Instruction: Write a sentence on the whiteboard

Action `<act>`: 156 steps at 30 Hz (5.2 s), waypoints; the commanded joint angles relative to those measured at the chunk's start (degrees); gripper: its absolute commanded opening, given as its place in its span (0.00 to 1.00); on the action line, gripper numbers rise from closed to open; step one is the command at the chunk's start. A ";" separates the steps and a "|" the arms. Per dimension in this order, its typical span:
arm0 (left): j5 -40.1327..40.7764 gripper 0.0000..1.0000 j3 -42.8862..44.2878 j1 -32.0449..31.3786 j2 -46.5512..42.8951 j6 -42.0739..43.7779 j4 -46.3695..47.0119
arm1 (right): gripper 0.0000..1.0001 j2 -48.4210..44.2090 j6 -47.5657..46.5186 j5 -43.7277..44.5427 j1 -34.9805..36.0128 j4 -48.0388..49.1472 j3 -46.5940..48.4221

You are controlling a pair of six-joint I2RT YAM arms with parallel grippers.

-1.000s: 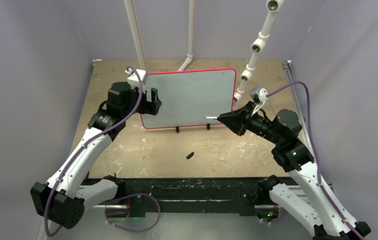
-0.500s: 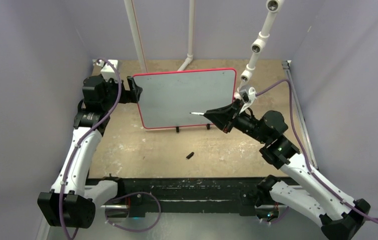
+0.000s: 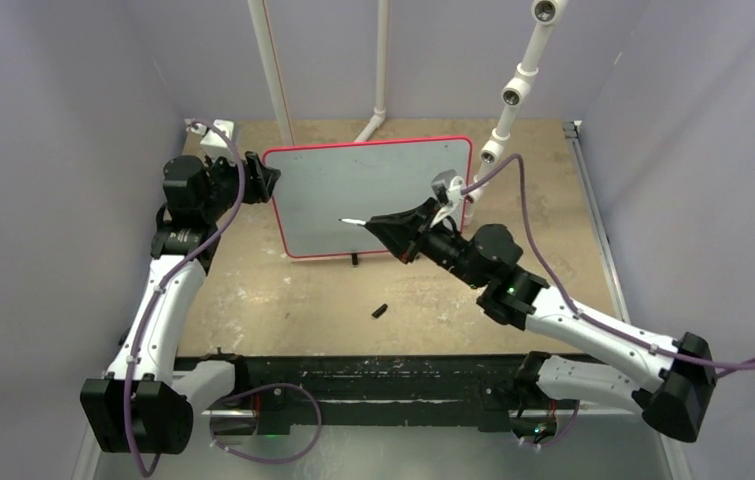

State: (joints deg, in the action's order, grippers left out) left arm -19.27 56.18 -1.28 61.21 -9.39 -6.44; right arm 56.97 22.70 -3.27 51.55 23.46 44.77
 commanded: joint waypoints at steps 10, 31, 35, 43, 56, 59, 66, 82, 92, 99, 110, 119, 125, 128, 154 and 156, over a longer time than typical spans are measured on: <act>-2.31 0.45 -3.33 0.49 0.97 0.40 5.56 | 0.00 15.88 -7.15 17.12 8.76 13.94 10.39; -2.36 0.32 -4.06 0.71 2.34 -0.03 7.54 | 0.00 35.25 -15.14 28.67 10.94 26.01 20.59; -2.04 0.41 -4.22 1.94 2.12 -0.92 8.25 | 0.00 37.19 -15.83 29.01 10.94 26.69 22.04; -8.93 0.45 -4.24 4.95 4.36 -3.62 11.31 | 0.00 39.44 -16.94 30.68 10.95 28.08 23.05; -13.91 0.31 -4.51 5.66 6.85 -5.64 13.90 | 0.00 42.79 -18.64 33.26 10.86 30.49 24.73; -13.96 0.29 -4.66 5.67 6.90 -5.64 13.93 | 0.00 43.50 -18.82 33.90 10.85 31.37 24.75; -14.24 0.25 -4.68 5.60 7.19 -5.73 14.16 | 0.00 44.50 -19.17 34.64 10.76 33.56 25.11; -14.62 0.19 -4.87 5.63 7.26 -5.94 14.43 | 0.00 46.77 -19.49 35.96 9.98 35.31 26.31; -15.01 0.16 -4.91 5.67 7.34 -5.96 14.67 | 0.00 48.61 -19.71 36.75 9.53 34.90 28.08; -15.27 0.12 -5.09 5.62 7.26 -5.91 14.91 | 0.00 49.82 -20.18 36.79 9.40 34.41 29.10; -15.36 0.09 -5.19 5.66 7.08 -5.82 15.13 | 0.00 51.72 -19.57 34.87 9.42 31.15 29.74; -15.45 0.08 -5.17 5.62 6.91 -5.73 15.13 | 0.00 52.42 -18.82 34.39 9.42 29.01 29.45; -15.10 0.07 -5.19 5.65 6.73 -5.69 14.88 | 0.00 51.17 -17.87 35.84 9.45 29.15 26.70; -15.01 0.07 -5.13 5.74 6.64 -5.64 14.80 | 0.00 50.52 -17.95 37.24 9.45 29.49 25.71; -13.96 0.29 -4.99 6.88 6.94 -6.72 14.71 | 0.00 45.68 -20.00 30.69 9.58 35.58 22.76; -14.25 0.31 -5.10 6.97 7.27 -6.86 14.95 | 0.00 46.57 -20.18 31.91 9.54 34.82 23.99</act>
State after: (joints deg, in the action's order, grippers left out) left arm -32.80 51.62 4.99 68.58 -15.11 6.35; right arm 103.53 4.01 28.51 61.17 56.84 65.45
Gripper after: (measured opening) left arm 0.296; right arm 0.118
